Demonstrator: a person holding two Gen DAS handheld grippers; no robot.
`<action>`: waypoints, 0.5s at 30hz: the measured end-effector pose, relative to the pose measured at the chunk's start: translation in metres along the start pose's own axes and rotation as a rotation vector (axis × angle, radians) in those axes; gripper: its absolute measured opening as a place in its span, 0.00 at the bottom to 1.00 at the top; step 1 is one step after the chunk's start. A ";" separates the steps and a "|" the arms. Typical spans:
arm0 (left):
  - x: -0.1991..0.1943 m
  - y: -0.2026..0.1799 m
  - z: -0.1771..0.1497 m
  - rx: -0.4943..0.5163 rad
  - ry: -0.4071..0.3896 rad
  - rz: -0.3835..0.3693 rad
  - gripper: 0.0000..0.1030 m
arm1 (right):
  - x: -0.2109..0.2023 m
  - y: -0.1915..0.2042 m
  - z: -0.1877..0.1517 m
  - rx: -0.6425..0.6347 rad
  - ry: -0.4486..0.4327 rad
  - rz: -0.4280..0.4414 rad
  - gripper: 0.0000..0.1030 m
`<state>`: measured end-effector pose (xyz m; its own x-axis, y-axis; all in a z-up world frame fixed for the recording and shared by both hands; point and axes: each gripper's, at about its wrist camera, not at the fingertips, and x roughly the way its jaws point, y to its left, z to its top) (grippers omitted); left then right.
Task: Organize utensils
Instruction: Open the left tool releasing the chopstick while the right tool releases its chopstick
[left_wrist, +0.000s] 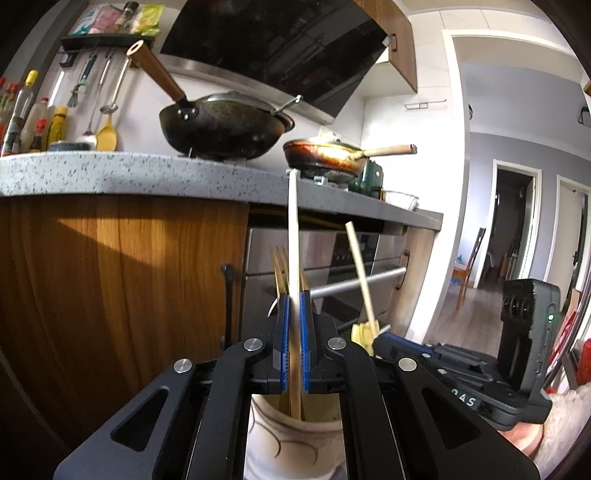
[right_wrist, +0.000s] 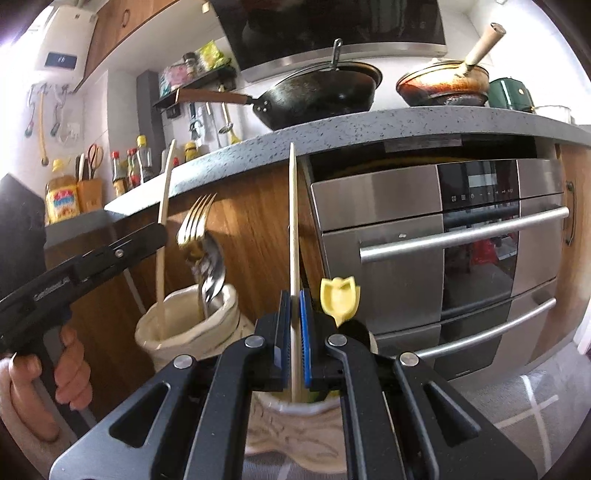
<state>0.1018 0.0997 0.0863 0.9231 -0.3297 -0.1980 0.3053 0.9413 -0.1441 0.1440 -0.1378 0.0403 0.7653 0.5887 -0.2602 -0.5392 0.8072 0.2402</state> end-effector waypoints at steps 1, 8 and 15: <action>0.000 0.001 -0.001 -0.008 0.016 0.001 0.06 | -0.002 0.001 -0.001 -0.005 0.011 -0.004 0.05; -0.004 -0.004 -0.008 -0.001 0.080 0.007 0.06 | -0.001 0.003 -0.008 0.013 0.080 -0.002 0.05; 0.002 -0.004 -0.013 0.003 0.146 0.023 0.06 | 0.004 0.004 -0.010 0.013 0.121 0.010 0.05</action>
<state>0.0998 0.0941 0.0735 0.8859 -0.3150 -0.3405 0.2856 0.9488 -0.1349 0.1419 -0.1319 0.0307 0.7115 0.5984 -0.3683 -0.5414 0.8010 0.2555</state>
